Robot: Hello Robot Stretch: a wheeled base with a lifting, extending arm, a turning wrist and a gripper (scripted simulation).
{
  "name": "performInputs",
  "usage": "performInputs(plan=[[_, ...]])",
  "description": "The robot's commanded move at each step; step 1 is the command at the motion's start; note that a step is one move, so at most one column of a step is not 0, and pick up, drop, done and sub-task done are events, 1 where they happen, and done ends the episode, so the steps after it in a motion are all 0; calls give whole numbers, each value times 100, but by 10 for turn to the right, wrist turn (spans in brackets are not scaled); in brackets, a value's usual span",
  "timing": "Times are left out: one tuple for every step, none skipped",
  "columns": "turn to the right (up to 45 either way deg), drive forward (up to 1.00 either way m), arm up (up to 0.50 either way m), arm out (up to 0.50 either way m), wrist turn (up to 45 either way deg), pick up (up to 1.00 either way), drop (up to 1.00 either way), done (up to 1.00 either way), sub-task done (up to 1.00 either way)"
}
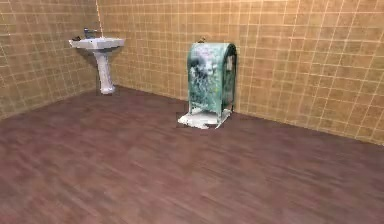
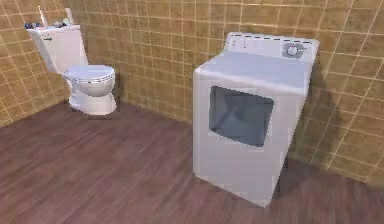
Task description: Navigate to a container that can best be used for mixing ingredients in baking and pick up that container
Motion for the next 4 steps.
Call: performInputs(plan=[[-450, 0, 0, 0, 0, 0, 0, 0, 0], [-450, 0, 0, 0, 0, 0, 0, 0, 0], [-450, 0, 0, 0, 0, 0, 0, 0, 0], [-390, 0, 0, 0, 0, 0, 0, 0, 0]])
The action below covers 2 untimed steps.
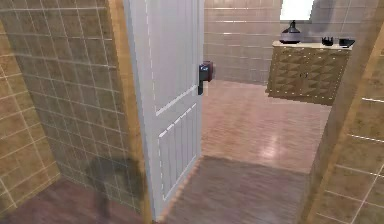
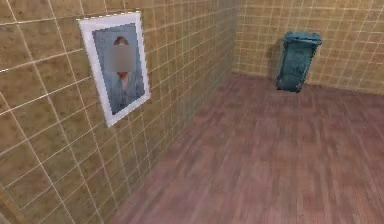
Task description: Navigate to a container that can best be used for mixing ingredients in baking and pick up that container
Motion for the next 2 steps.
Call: performInputs(plan=[[0, 65, 0, 0, 0, 0, 0, 0, 0], [300, 0, 0, 0, 0, 0, 0, 0, 0]])
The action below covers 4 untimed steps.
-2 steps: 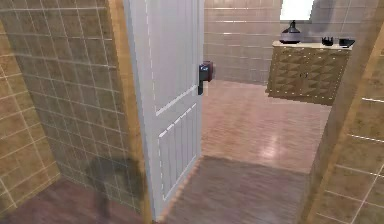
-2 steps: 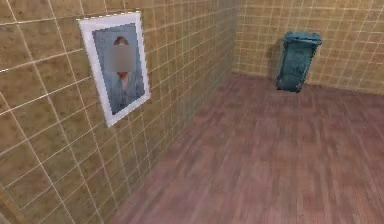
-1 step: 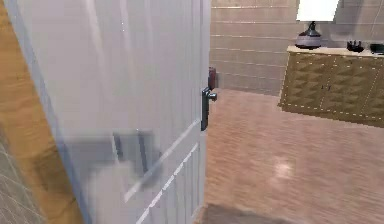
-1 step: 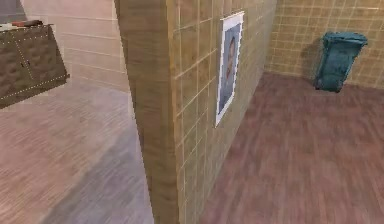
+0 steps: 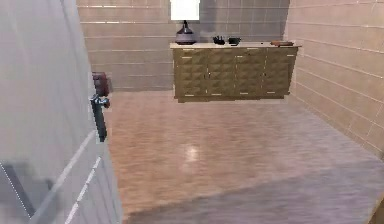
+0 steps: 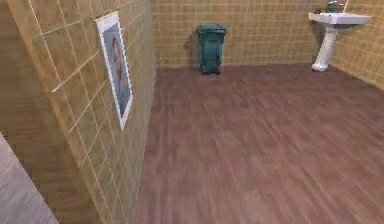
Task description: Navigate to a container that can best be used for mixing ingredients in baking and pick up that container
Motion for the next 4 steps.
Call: performInputs(plan=[[0, 50, 0, 0, 0, 0, 0, 0, 0], [60, 0, 0, 0, 0, 0, 0, 0, 0], [0, 100, 0, 0, 0, 0, 0, 0, 0], [0, 100, 0, 0, 0, 0, 0, 0, 0]])
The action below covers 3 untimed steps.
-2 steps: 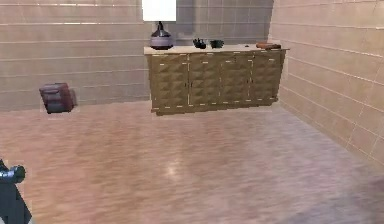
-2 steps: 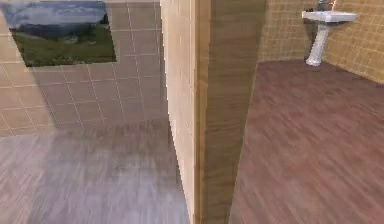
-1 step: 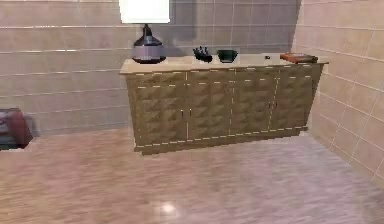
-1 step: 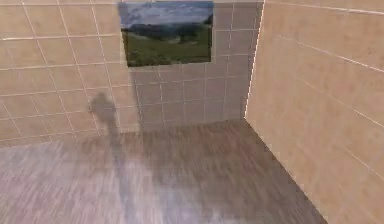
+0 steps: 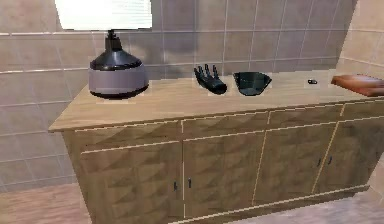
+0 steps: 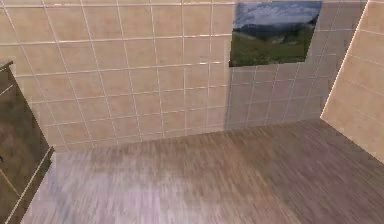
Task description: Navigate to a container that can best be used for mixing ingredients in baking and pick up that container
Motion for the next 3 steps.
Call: performInputs(plan=[[0, 40, 0, 0, 0, 0, 0, 0, 0], [-450, 0, 0, 0, 0, 0, 0, 0, 0], [-210, 0, 0, 0, 0, 0, 0, 0, 0]])
